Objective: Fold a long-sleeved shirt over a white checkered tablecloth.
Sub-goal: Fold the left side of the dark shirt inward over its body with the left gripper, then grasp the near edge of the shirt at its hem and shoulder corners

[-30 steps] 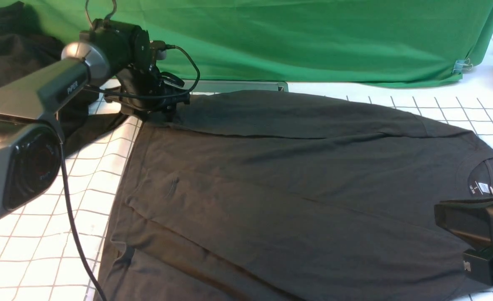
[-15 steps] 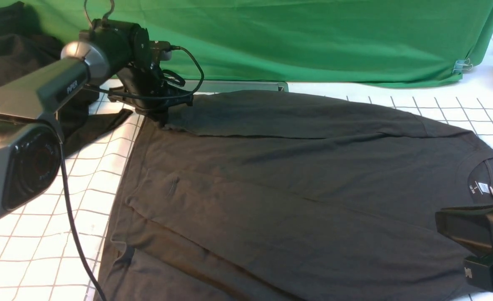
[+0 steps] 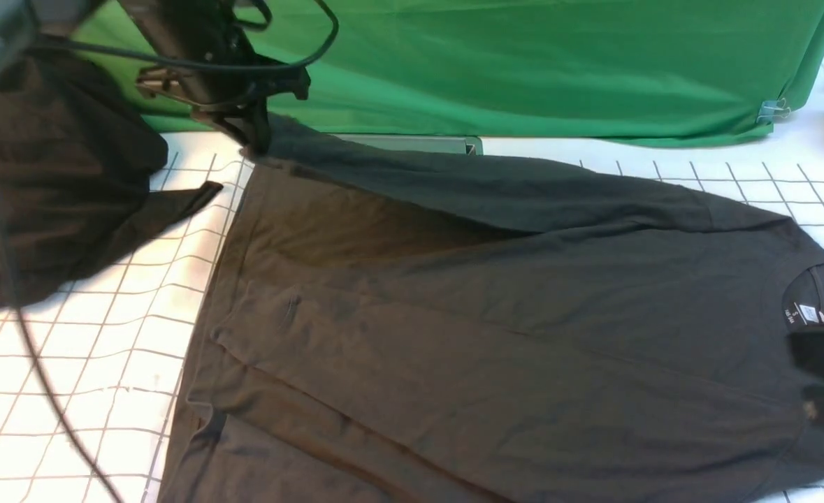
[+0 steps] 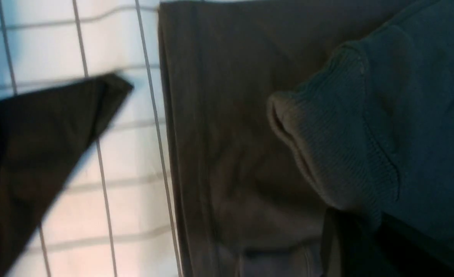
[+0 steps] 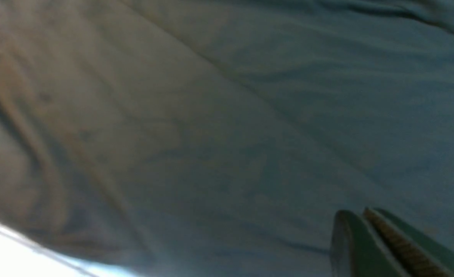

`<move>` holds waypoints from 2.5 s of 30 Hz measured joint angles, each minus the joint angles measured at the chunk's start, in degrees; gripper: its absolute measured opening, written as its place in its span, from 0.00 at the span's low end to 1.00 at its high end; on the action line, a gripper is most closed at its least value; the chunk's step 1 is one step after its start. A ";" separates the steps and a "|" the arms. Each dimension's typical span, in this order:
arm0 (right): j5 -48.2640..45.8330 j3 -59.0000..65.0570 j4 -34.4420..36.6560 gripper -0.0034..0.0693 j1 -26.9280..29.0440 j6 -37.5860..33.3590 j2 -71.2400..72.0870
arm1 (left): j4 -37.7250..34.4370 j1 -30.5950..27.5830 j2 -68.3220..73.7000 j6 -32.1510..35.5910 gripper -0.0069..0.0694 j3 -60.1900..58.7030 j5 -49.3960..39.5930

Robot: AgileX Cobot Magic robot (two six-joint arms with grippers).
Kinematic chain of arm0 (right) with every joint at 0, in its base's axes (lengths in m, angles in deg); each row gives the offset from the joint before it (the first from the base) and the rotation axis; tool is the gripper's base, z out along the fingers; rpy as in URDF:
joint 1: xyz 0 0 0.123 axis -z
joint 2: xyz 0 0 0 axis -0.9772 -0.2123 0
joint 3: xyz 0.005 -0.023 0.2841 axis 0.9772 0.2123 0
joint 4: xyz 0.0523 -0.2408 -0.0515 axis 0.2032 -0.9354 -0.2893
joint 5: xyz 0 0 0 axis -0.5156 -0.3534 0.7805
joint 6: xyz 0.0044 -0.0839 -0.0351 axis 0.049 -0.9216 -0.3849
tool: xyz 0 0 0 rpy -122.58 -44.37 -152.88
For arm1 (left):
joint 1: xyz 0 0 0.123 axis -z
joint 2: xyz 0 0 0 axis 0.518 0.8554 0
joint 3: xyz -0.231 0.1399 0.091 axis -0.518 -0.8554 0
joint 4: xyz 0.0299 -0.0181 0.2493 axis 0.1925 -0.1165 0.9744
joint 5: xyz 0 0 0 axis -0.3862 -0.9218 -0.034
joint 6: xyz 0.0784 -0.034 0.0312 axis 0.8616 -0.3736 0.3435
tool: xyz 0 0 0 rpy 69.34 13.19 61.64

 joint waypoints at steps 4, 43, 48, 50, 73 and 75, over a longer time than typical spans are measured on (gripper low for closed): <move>-3.11 -3.14 -4.20 0.08 0.00 0.65 -1.74 | 0.24 0.05 -8.25 -0.34 0.13 -13.78 -0.43; -7.49 -20.39 16.44 0.04 24.55 -19.60 -26.13 | -2.38 3.96 -24.42 0.72 0.20 -40.27 2.16; -13.04 -21.47 26.15 0.04 28.04 -28.93 -35.29 | -2.30 9.20 -30.43 1.55 0.09 -48.78 3.70; -13.54 -20.67 26.31 0.04 26.61 -30.47 -35.73 | -2.39 10.03 -33.95 -0.12 0.09 -54.70 5.28; -8.84 -19.83 26.97 0.04 12.03 -32.00 -35.43 | 6.65 10.02 -29.80 -3.48 0.80 -74.28 37.07; -8.84 -19.83 26.97 0.04 12.03 -31.94 -35.43 | 6.65 10.02 -28.72 -2.95 0.79 -74.28 37.07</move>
